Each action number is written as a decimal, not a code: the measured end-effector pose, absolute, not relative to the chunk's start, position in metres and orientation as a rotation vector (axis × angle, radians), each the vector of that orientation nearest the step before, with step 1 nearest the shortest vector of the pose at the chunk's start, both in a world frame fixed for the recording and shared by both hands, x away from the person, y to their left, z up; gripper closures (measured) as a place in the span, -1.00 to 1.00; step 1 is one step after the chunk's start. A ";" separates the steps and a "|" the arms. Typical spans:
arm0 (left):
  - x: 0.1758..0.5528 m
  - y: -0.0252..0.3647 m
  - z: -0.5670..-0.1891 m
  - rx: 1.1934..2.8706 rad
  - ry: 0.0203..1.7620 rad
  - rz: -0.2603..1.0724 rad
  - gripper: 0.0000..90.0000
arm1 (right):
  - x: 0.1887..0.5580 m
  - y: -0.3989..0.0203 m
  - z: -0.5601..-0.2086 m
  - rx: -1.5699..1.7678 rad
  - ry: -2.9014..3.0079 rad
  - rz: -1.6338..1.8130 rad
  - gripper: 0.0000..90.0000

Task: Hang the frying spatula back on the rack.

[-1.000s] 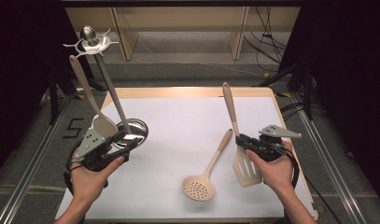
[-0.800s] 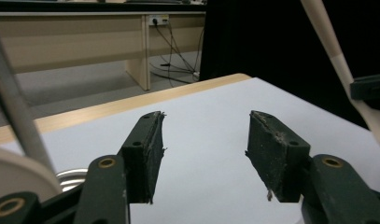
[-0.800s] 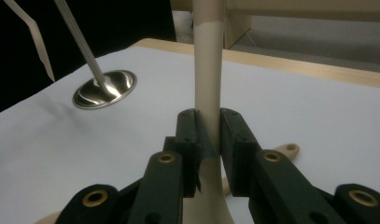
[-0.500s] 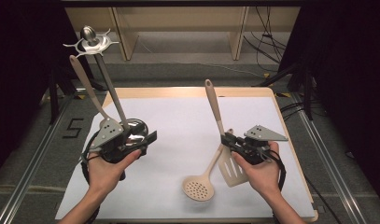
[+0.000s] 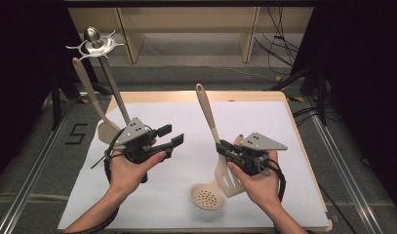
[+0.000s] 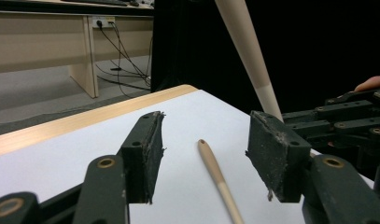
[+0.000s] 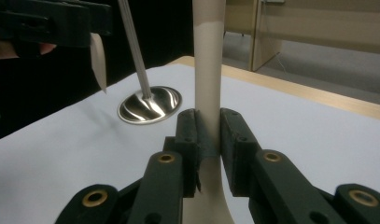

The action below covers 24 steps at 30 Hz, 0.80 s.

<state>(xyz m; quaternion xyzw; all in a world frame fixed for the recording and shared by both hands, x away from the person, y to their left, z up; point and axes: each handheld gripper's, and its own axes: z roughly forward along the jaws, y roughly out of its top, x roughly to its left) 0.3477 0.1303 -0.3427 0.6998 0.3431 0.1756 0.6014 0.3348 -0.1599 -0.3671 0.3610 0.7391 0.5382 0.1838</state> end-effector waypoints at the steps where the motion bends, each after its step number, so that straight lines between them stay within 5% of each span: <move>1: 0.348 0.128 -0.342 1.625 0.786 0.397 0.02 | 0.335 -0.158 -0.367 1.005 2.066 1.530 0.75; 24: 0.353 0.096 -0.341 1.632 0.744 0.316 0.06 | 0.328 -0.140 -0.363 0.898 2.103 1.558 0.75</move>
